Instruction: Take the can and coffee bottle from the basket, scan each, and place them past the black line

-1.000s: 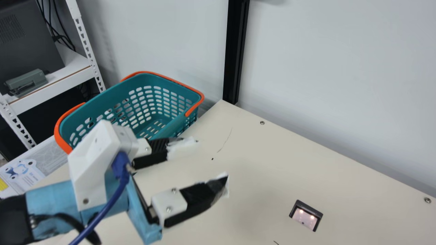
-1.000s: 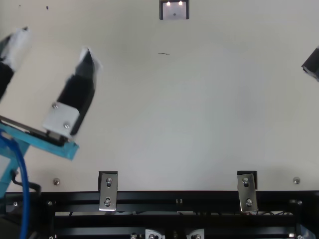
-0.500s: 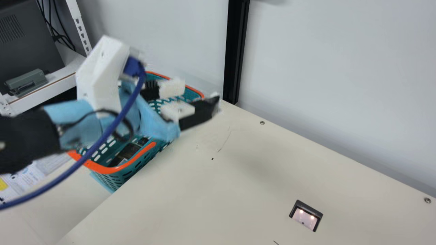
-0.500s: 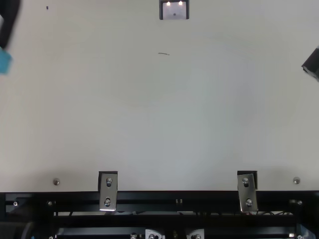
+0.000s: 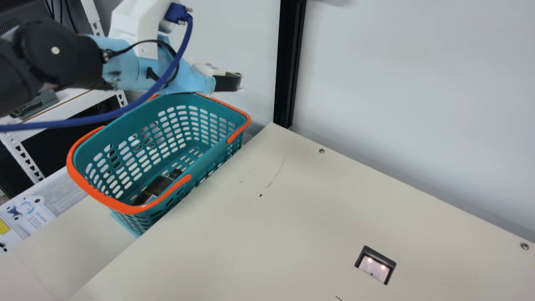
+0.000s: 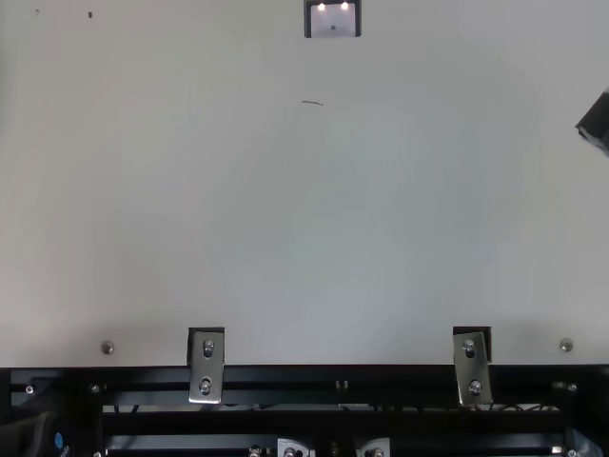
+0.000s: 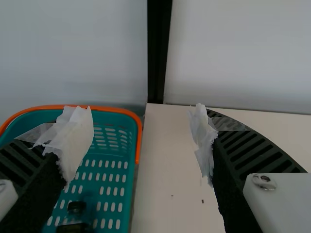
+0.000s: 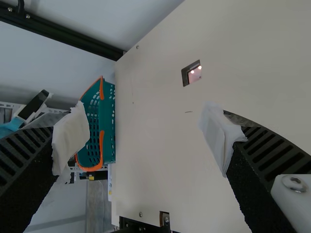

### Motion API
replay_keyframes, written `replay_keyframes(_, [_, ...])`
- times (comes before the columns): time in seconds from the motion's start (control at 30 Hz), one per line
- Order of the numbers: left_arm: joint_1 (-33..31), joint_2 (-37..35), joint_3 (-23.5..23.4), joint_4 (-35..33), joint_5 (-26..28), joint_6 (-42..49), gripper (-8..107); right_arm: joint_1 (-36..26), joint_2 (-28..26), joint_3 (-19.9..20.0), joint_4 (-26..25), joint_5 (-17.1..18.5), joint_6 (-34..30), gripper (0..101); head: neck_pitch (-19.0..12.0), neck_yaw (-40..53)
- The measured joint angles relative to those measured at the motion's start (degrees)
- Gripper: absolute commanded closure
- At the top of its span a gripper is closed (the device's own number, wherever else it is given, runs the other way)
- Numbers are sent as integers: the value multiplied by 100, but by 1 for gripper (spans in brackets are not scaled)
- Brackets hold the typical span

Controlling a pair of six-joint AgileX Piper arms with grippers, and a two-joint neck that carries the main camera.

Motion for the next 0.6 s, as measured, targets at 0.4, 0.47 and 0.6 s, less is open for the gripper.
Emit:
replay_keyframes(0.4, [336,1420,-757,1006,520,-600,9,0,0,0,0,0,0,0,-29,-29])
replay_keyframes(0.47, [388,1628,-805,1161,558,-710,9,0,0,0,0,0,0,0,0,0])
replay_keyframes(0.6, [520,2003,-867,1421,601,-909,9,0,0,0,0,0,0,0,0,0])
